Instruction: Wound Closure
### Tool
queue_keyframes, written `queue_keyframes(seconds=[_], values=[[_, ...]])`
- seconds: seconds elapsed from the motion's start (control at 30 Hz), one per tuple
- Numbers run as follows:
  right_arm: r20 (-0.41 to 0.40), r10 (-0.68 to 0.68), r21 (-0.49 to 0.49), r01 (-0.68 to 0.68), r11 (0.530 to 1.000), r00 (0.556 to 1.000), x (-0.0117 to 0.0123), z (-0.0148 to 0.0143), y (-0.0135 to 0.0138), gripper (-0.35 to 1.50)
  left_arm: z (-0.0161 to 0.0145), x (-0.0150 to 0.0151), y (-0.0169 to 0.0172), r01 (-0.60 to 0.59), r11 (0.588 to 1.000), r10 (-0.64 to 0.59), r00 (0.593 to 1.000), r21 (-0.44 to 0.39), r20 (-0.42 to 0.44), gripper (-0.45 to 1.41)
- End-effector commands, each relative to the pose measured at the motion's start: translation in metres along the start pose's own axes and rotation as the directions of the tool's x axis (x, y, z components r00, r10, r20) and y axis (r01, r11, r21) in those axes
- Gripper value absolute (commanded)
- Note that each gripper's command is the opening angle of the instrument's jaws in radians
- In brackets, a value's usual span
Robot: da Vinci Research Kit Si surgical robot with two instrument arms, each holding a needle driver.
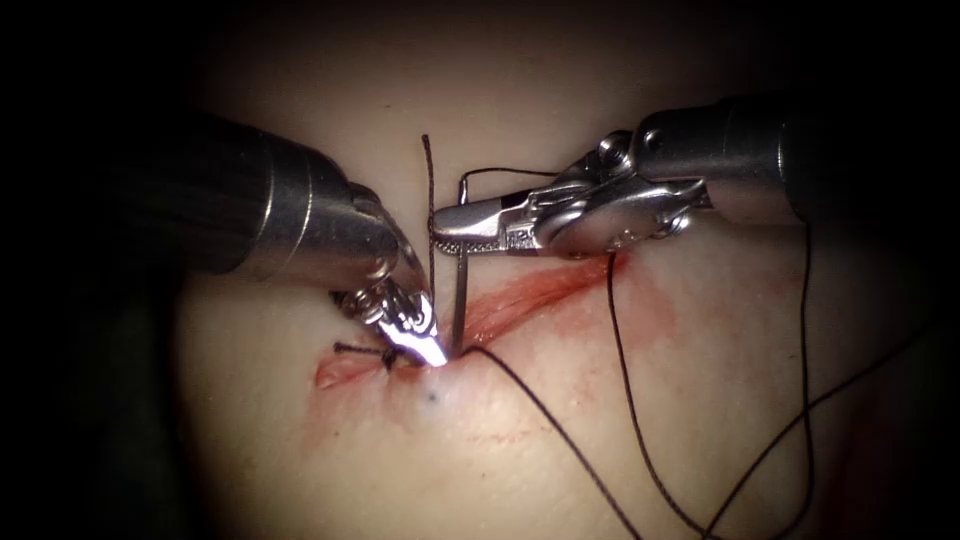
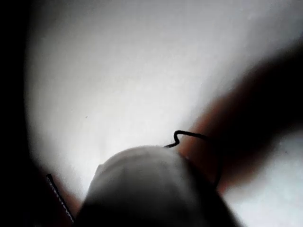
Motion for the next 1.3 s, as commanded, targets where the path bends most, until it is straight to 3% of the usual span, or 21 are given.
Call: queue_keyframes(seconds=[0.03, 1.03, 1.17, 1.2, 1.23, 1.27, 1.3], values=[[0.003, 0.001, 0.004, -0.001, 1.000, 1.000, 0.0002, 0.0009, -0.0001, -0.35, 0.0003, 0.0004, -0.0005, 0.000, 1.000, 0.000, 1.000, 0.000, 0.000, -0.45], [0.002, 0.024, -0.026, -0.024, 0.999, 1.000, 0.0000, -0.0003, -0.0009, -0.35, 0.0003, 0.0004, -0.0005, 0.000, 1.000, 0.000, 1.000, 0.000, 0.002, -0.45], [0.001, -0.016, -0.028, 0.016, 0.999, 1.000, -0.0001, -0.0006, -0.0011, -0.35, -0.0010, 0.0003, 0.0010, 0.000, 1.000, 0.000, 1.000, -0.020, -0.021, -0.45], [0.000, -0.028, -0.028, 0.028, 0.999, 1.000, 0.0000, -0.0008, -0.0012, -0.35, -0.0015, 0.0003, 0.0017, -0.020, 1.000, 0.019, 0.999, -0.019, -0.033, -0.25], [-0.005, -0.040, -0.031, 0.040, 0.999, 0.999, 0.0002, -0.0008, -0.0013, -0.35, -0.0021, 0.0003, 0.0025, -0.056, 0.998, 0.056, 0.997, -0.014, -0.050, 0.27], [-0.007, -0.053, -0.034, 0.053, 0.998, 0.999, 0.0005, -0.0009, -0.0014, -0.35, -0.0028, 0.0004, 0.0036, -0.121, 0.993, 0.120, 0.989, -0.001, -0.083, 0.47], [-0.014, -0.060, -0.034, 0.059, 0.998, 0.998, 0.0007, -0.0010, -0.0015, -0.35, -0.0034, 0.0005, 0.0044, -0.150, 0.989, 0.151, 0.982, 0.011, -0.110, 0.47]])
